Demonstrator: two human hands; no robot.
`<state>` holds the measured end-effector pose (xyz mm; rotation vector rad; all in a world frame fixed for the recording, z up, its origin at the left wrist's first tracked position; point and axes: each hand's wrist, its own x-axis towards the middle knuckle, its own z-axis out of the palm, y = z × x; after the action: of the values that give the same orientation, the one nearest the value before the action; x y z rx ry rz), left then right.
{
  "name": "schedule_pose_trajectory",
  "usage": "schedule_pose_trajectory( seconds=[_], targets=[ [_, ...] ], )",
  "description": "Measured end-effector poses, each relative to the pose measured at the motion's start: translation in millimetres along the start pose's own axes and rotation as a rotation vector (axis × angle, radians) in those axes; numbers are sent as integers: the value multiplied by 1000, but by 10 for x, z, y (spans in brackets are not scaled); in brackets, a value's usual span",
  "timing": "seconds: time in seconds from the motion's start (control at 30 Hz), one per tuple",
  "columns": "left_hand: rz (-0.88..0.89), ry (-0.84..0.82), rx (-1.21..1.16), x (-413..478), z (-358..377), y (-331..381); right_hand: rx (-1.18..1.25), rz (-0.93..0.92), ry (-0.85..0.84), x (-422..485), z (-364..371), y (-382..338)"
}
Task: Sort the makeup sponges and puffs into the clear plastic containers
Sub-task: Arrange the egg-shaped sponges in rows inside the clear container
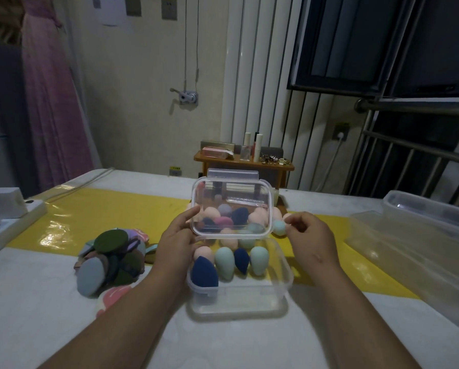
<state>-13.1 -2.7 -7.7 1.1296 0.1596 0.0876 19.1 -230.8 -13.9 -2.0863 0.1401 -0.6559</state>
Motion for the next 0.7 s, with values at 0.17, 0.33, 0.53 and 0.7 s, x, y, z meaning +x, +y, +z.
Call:
schedule_pose_trajectory(
  seconds=[0.17,0.33,0.53,0.7],
  targets=[
    [10,23,19,1,-5,0,-287,55,-72,72,56,247],
    [48,36,-7,-18,14,7,-388,95,-143,56,106,335],
    [42,23,-1,-19,29,2,-419,191,-251,94,148,357],
    [42,34,10,22,20,-14,-531,187,-200,117,184,370]
  ],
)
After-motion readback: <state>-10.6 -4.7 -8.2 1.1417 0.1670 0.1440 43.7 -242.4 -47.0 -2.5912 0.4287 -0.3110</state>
